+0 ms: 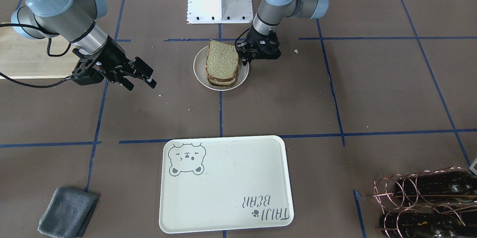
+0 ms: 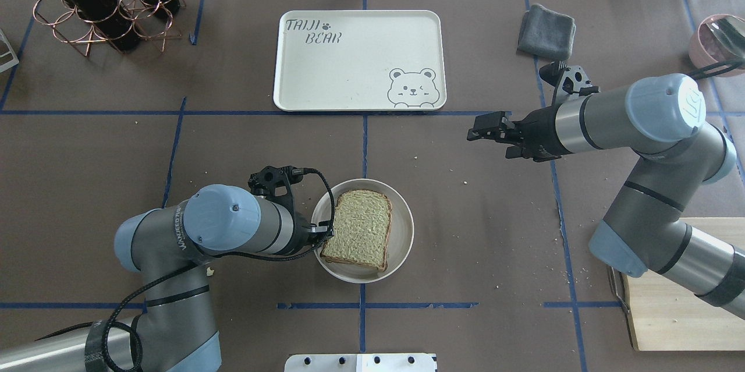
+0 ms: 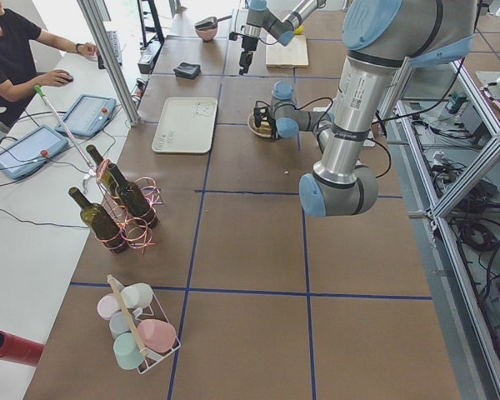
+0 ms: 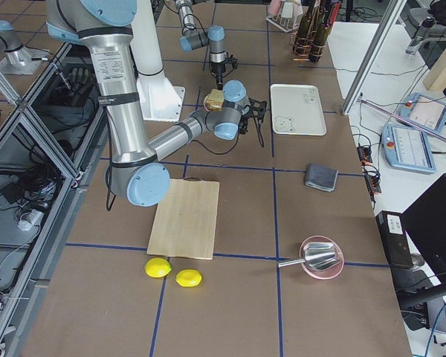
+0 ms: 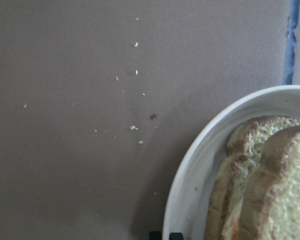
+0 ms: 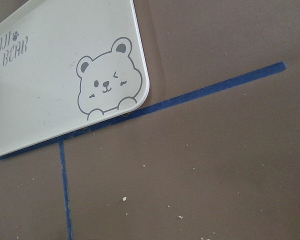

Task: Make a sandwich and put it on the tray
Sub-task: 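Grasp the bowl rim with the left gripper while the right arm draws back, then carry the bowl with the left gripper onto the white bear tray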

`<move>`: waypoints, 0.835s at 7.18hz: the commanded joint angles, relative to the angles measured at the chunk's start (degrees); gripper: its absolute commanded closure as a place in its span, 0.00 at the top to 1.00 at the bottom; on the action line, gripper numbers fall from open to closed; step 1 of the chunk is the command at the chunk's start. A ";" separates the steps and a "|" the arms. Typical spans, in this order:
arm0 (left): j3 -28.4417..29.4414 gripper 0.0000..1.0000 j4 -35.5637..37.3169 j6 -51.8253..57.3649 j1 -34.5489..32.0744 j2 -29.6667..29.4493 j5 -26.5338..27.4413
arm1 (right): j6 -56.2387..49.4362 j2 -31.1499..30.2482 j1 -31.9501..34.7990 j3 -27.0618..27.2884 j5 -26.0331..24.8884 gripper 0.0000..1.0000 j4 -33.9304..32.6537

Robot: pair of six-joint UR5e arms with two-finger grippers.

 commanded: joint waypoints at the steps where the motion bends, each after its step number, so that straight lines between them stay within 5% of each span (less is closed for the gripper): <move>1: -0.73 0.00 -0.57 -0.52 -0.18 -0.65 -0.03 | 0.03 -0.09 0.08 0.68 -0.05 1.00 0.00; 6: -0.30 0.00 -9.44 -17.19 -4.30 -1.79 -0.20 | 0.03 -3.68 0.08 3.83 0.30 1.00 0.00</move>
